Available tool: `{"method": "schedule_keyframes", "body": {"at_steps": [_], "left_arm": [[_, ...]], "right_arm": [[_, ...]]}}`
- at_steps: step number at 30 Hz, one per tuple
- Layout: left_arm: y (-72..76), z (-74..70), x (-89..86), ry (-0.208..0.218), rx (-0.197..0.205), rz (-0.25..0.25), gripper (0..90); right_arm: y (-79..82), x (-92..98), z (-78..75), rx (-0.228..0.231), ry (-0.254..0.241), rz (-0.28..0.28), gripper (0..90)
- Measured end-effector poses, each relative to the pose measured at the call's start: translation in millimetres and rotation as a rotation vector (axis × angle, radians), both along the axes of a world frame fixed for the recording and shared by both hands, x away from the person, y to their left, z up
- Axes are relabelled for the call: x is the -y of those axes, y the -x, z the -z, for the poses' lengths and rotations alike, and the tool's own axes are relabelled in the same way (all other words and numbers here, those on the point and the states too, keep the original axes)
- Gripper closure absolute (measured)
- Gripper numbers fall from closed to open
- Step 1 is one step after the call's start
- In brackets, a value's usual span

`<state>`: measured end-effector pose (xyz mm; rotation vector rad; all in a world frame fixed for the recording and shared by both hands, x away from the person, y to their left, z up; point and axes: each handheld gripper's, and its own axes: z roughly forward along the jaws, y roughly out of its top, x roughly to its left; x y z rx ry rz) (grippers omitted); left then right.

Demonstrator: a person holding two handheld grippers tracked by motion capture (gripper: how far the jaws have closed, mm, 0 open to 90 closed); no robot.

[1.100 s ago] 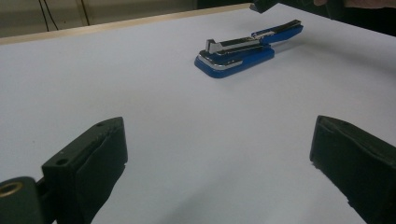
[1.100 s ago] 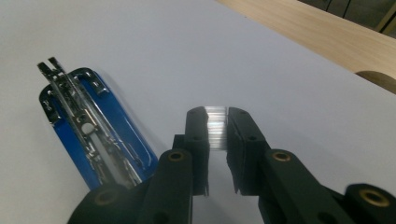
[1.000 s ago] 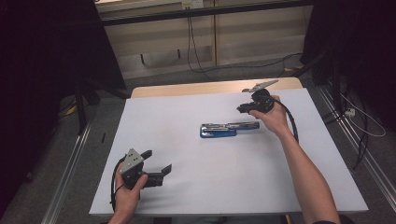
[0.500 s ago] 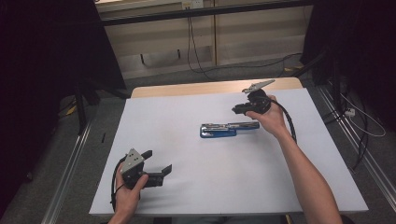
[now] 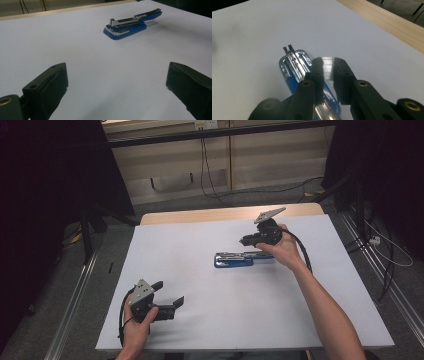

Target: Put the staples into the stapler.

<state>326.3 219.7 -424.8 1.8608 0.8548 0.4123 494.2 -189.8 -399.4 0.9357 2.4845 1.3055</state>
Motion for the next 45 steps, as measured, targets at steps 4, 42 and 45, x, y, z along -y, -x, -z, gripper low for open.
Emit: {"method": "schedule_keyframes", "body": {"at_steps": [4,42,45], "left_arm": [[0.0,0.2,0.5,-0.001,0.000,0.004,4.2],[0.5,-0.4,0.7,0.007,0.002,0.009,4.4],[0.3,-0.3,0.4,0.007,0.002,0.008,4.4]], "right_arm": [[1.5,-5.1,0.3,0.001,-0.008,-0.024,79.5],[3.5,-48.5,11.8,0.014,-0.037,-0.146,79.4],[3.0,-52.1,12.3,0.017,-0.031,-0.153,79.4]]}}
